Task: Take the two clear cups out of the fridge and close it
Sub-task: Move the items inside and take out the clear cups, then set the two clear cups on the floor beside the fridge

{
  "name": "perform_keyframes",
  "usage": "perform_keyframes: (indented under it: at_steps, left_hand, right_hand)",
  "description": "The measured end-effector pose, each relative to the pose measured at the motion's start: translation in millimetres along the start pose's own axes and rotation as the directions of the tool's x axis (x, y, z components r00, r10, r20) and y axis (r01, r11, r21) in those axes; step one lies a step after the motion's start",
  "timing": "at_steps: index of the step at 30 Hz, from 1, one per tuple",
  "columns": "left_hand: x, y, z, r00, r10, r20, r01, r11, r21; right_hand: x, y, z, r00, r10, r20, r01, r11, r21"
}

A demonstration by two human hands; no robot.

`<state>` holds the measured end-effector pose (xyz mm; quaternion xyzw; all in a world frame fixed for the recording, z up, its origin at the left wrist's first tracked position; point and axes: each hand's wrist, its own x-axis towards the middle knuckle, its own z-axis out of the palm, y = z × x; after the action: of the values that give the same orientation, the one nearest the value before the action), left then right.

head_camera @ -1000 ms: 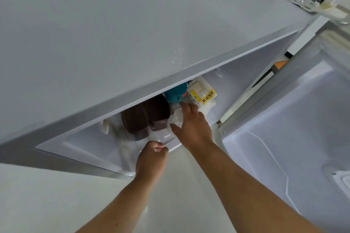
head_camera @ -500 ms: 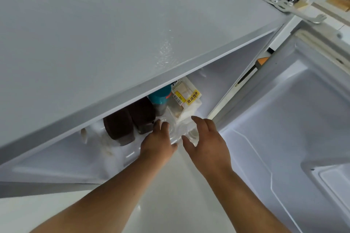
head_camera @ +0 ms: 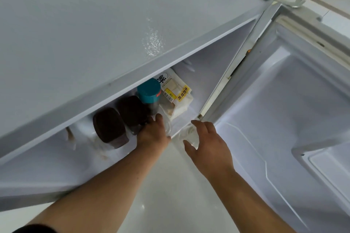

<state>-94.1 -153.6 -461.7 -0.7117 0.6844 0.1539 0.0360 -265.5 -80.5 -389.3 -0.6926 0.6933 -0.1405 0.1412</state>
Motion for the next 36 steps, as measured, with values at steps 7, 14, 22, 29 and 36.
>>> perform_keyframes:
  at_steps: [7,14,22,29,36]
  left_hand:
    - [-39,-2,-9,0.991,0.084,-0.107,-0.081,0.996,0.035]
    - [-116,-12,-18,0.979,0.127,-0.157,-0.121,0.992,0.048]
    - [-222,-37,-31,0.978,0.113,-0.175,-0.119,0.993,-0.027]
    - [-289,-82,-43,0.973,0.167,-0.16,-0.172,0.985,-0.017]
    - [-309,-154,-41,0.985,0.128,-0.112,-0.132,0.991,-0.025]
  right_hand:
    - [-26,8,-17,0.999,0.034,-0.019,-0.034,0.999,0.006]
    - [-85,11,-41,0.999,0.017,-0.033,-0.017,1.0,0.001]
    - [-157,-10,-59,0.998,-0.063,-0.004,0.063,0.998,-0.011]
    - [-199,-52,-56,0.985,-0.156,0.071,0.156,0.988,-0.002]
    - [-213,-102,-16,0.966,-0.208,0.157,0.206,0.978,0.026]
